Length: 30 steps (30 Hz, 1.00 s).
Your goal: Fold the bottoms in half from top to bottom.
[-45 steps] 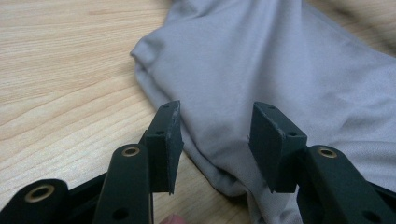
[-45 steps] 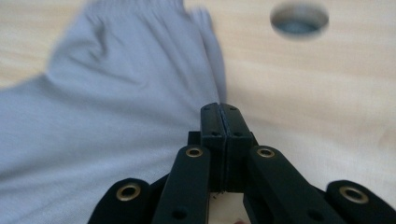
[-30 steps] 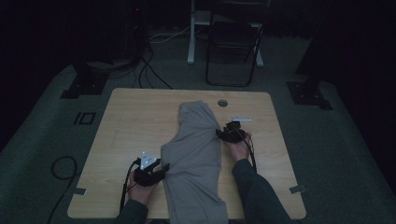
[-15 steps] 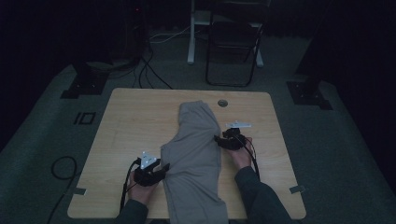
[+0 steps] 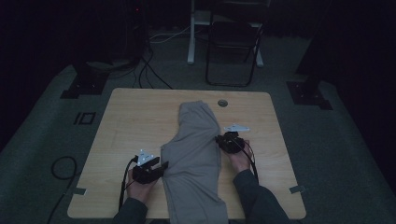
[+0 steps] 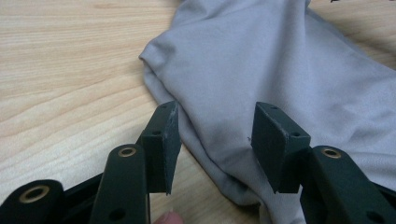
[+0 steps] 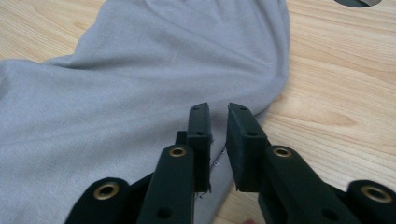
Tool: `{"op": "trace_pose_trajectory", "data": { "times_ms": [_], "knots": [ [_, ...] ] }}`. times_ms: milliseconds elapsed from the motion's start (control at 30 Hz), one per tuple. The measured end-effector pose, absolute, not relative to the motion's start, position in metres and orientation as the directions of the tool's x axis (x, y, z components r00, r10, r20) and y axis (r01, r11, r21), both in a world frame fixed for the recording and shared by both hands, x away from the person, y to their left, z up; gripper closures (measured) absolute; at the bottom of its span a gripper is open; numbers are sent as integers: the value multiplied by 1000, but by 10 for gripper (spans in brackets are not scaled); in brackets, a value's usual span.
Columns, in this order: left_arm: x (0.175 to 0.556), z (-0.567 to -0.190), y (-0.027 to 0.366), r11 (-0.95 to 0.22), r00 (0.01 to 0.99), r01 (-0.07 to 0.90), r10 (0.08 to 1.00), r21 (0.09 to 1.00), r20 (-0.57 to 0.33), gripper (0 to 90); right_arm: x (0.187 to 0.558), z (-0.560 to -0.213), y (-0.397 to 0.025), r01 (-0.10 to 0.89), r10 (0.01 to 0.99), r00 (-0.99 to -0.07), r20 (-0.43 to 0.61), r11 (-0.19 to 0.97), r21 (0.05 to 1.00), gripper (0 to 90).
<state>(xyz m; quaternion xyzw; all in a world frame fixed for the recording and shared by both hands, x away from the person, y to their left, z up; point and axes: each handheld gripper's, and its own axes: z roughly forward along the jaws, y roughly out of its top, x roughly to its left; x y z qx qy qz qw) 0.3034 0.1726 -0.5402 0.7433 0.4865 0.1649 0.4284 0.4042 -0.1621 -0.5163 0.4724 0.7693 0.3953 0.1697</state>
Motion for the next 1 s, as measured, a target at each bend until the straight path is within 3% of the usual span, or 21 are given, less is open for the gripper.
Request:
{"op": "trace_pose_trajectory", "data": {
  "times_ms": [167, 300, 400, 433, 533, 567, 833, 900, 1000],
  "knots": [
    [318, -531, 172, -164, 470, 569, 869, 806, -155, 522, 406, -519, -158, 607, 860, -496, 115, 249, 754, 768],
    [335, -526, 168, -176, 466, 567, 874, 805, -136, 523, 405, -527, -148, 618, 862, -503, 68, 304, 725, 658],
    [349, -524, 162, -187, 462, 574, 878, 797, -127, 523, 403, -535, -142, 630, 861, -506, 45, 334, 701, 643],
    [354, -524, 158, -192, 461, 578, 879, 794, -123, 523, 401, -537, -140, 623, 862, -507, 20, 350, 700, 661],
    [360, -522, 150, -203, 469, 575, 876, 793, -116, 524, 396, -537, -137, 603, 852, -523, -4, 374, 705, 860],
    [362, -522, 148, -207, 470, 574, 875, 792, -112, 524, 393, -537, -137, 597, 852, -522, -29, 389, 702, 884],
    [375, -518, 139, -225, 465, 569, 881, 791, -83, 526, 375, -533, -163, 612, 862, -507, -11, 369, 700, 885],
    [381, -518, 137, -227, 454, 572, 888, 789, -74, 526, 375, -533, -166, 621, 865, -502, -13, 370, 691, 859],
    [392, -518, 133, -222, 443, 585, 893, 780, -77, 526, 383, -530, -165, 612, 875, -485, 16, 326, 720, 681]
  ]
}}
